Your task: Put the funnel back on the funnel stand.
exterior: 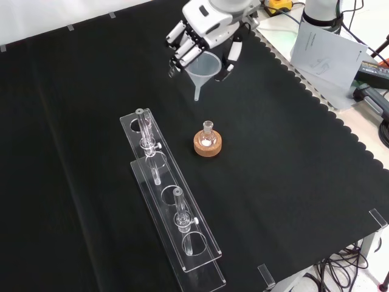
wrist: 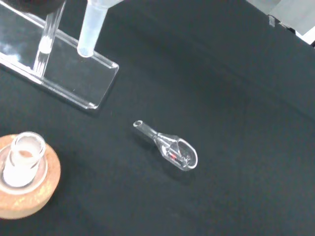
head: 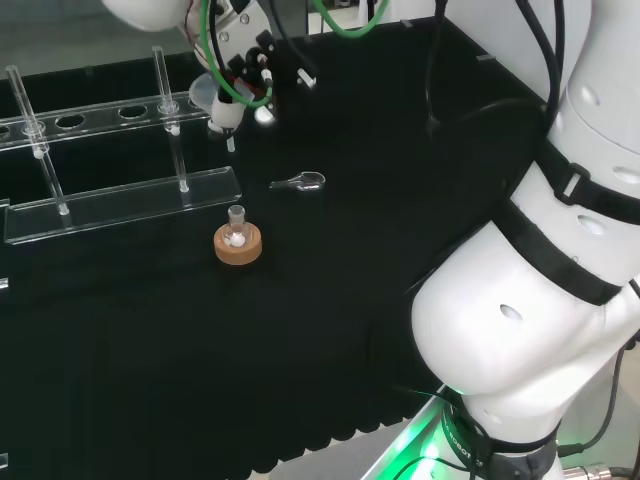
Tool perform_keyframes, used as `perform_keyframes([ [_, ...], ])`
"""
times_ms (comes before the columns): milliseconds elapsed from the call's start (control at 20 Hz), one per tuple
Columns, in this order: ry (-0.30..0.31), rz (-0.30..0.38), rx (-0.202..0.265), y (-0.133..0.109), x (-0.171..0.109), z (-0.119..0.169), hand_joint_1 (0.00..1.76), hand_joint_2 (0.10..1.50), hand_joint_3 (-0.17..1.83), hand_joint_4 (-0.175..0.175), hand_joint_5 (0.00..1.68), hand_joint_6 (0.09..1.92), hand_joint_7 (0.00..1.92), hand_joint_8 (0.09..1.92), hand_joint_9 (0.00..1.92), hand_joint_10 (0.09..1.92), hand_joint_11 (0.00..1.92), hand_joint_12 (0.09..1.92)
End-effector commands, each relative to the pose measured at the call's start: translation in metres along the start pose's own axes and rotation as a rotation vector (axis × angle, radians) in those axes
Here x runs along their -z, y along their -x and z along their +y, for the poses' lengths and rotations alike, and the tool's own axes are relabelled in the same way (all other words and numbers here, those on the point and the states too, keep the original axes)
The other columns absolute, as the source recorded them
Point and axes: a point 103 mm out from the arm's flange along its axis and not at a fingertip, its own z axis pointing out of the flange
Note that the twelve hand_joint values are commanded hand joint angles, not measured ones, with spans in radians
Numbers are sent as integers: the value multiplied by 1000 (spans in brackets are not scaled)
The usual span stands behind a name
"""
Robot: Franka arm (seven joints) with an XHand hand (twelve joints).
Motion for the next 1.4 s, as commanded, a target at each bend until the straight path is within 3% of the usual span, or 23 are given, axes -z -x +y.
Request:
perform_keyframes([
  [50,0,32,-11,18,6,14,718,761,447,-47,485,87,595,698,1180,565,530,1280],
  [700,33,55,-17,54,28,70,714,758,454,-47,487,87,591,704,1174,572,528,1283],
  [1400,51,53,38,40,45,111,712,757,458,-49,495,87,599,708,1174,577,527,1284],
])
